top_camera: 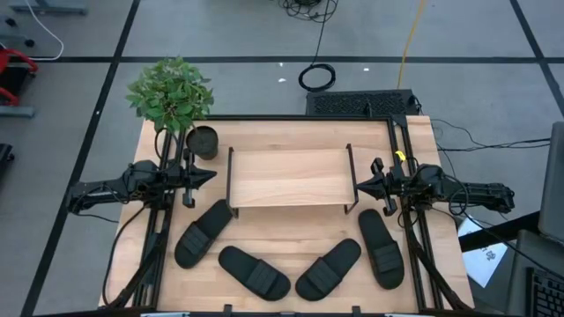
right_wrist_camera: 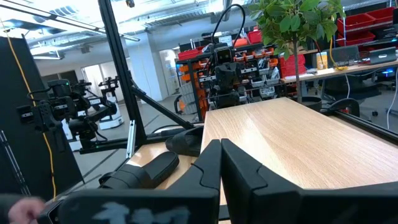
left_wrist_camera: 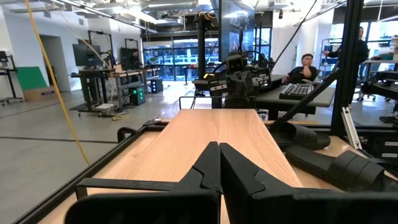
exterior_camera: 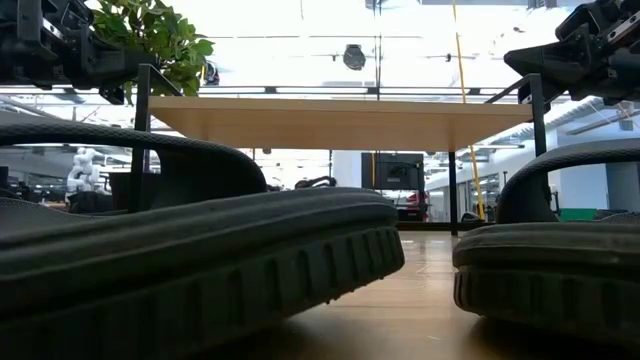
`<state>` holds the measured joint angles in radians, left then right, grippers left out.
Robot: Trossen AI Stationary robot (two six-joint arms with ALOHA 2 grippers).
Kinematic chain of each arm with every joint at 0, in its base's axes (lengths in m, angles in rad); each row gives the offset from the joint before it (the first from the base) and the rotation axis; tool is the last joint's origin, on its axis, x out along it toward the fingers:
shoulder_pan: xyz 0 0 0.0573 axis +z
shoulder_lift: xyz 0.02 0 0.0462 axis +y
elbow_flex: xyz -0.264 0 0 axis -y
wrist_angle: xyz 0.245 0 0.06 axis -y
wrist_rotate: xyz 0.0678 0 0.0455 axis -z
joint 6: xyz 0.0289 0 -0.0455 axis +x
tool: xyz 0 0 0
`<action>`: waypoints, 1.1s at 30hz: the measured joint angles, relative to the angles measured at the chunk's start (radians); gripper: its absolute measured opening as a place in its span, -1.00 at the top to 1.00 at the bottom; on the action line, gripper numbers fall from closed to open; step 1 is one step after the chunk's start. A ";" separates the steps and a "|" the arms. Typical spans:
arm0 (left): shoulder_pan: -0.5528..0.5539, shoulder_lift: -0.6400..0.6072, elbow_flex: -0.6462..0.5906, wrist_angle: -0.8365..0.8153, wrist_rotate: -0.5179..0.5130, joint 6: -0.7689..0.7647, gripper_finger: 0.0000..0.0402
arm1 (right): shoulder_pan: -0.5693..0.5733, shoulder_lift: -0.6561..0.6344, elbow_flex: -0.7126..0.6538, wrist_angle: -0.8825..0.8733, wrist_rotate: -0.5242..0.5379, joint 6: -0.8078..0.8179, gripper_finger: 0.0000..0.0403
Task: Pick and place slides into the shelf
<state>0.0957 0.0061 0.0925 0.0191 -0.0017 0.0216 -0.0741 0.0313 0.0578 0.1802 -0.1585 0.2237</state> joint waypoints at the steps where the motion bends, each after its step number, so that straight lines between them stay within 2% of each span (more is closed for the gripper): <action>1: 0.000 0.000 0.000 0.000 0.000 0.000 1.00 | 0.000 0.000 0.000 0.000 0.000 0.000 1.00; 33: 0.000 0.000 0.000 0.006 0.000 0.000 1.00 | 0.000 0.000 0.000 0.011 0.000 0.000 1.00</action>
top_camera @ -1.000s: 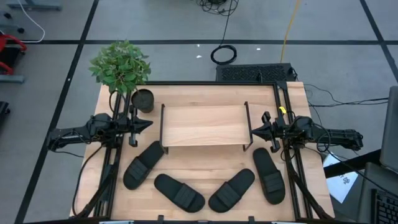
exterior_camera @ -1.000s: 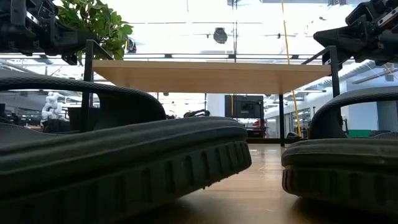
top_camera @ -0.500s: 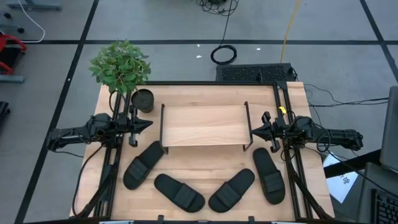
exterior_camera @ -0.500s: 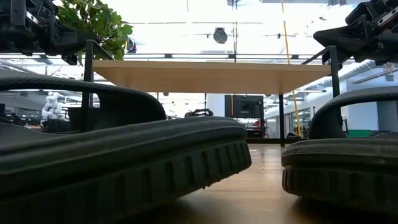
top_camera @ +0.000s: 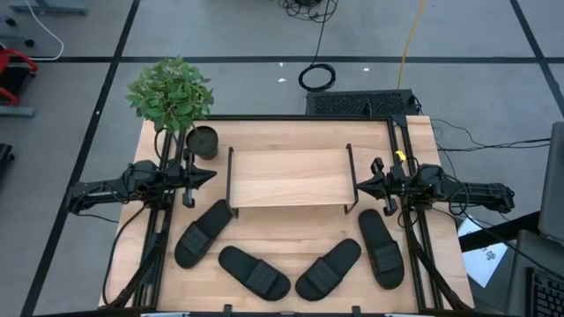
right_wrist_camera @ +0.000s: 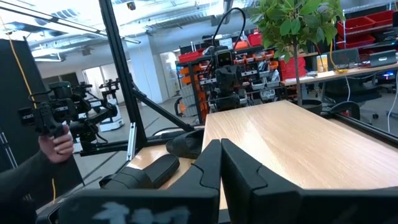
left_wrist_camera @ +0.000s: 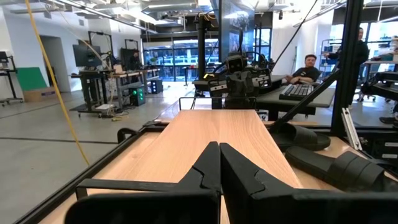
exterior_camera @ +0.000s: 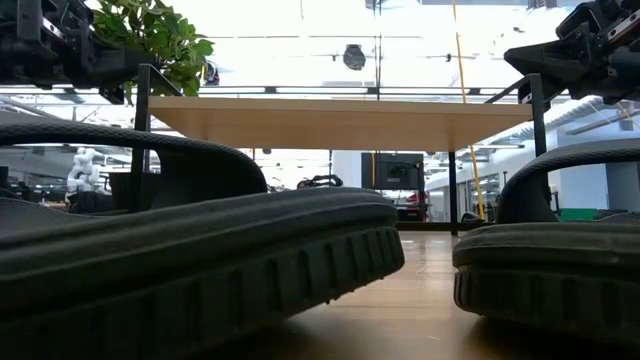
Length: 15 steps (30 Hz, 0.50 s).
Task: Pick and place slides into the shelf
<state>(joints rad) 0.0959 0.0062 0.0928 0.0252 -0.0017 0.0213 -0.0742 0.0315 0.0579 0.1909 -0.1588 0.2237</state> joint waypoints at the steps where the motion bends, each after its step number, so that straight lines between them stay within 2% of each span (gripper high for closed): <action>1: 0.000 0.000 0.000 0.005 0.000 -0.001 1.00 | 0.000 0.000 0.000 0.000 0.000 0.000 1.00; 9: 0.000 0.000 0.000 0.100 0.000 -0.181 1.00 | 0.000 0.000 0.000 0.000 0.000 0.000 1.00; 15: 0.000 0.002 0.000 0.111 -0.004 -0.172 1.00 | 0.000 0.000 0.000 0.036 0.001 -0.056 1.00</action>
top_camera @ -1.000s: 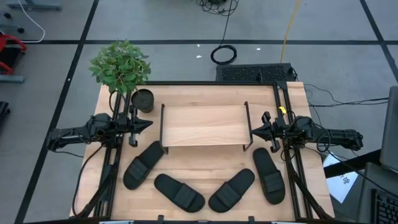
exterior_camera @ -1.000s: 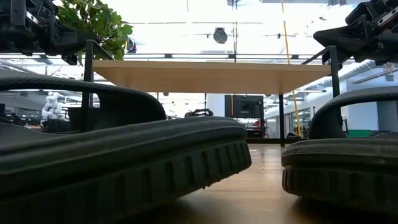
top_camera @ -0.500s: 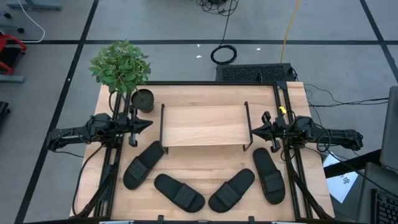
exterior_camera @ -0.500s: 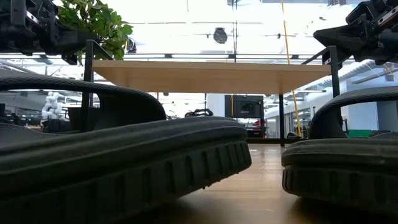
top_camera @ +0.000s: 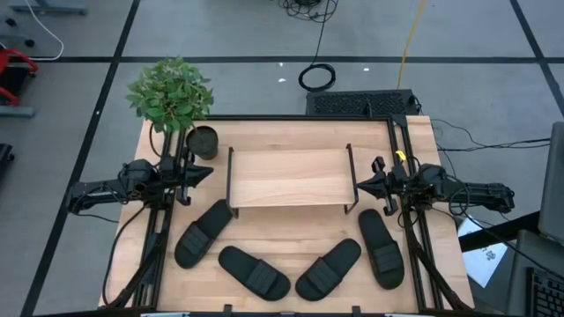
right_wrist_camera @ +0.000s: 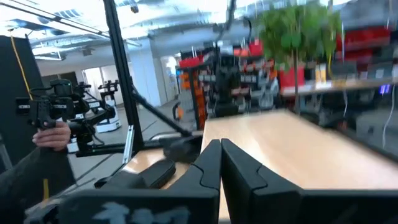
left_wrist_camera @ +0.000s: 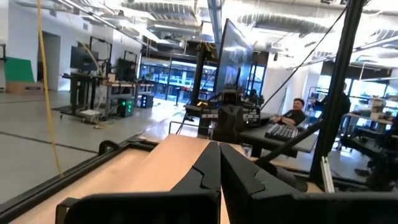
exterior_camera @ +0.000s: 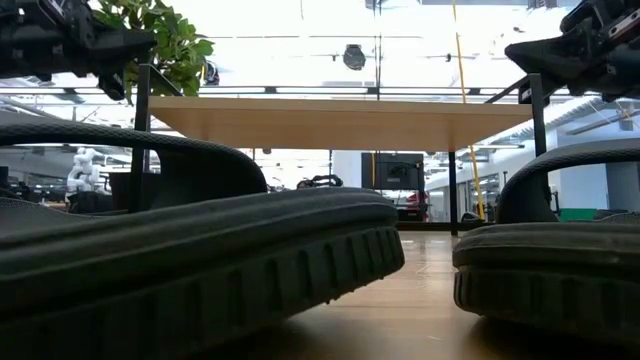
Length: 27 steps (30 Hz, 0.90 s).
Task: Pick and place slides into the shelf
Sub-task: Put the black slide on the shelf
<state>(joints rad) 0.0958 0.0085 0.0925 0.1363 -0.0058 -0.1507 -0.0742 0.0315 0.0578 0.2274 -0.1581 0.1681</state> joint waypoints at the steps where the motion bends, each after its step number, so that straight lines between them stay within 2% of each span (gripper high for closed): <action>1: 0.000 0.004 0.000 -0.001 -0.006 0.014 1.00 | 0.000 0.000 0.000 0.017 0.000 -0.019 1.00; 6: 0.000 0.011 0.000 -0.006 -0.015 0.040 1.00 | 0.000 0.000 0.000 0.099 -0.001 -0.060 1.00; 10: 0.000 0.011 0.000 -0.012 -0.036 0.097 1.00 | 0.000 0.000 0.000 0.096 0.000 -0.115 1.00; 17: 0.000 0.027 0.000 -0.101 -0.041 0.123 1.00 | 0.000 0.005 0.000 0.098 0.000 -0.284 1.00; 27: 0.000 0.112 0.000 0.008 -0.048 0.145 1.00 | 0.000 0.038 0.000 0.164 -0.005 -0.298 1.00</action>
<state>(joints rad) 0.0956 0.1202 0.0925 0.1439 -0.0536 -0.0059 -0.0739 0.0697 0.0579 0.3912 -0.1635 -0.1295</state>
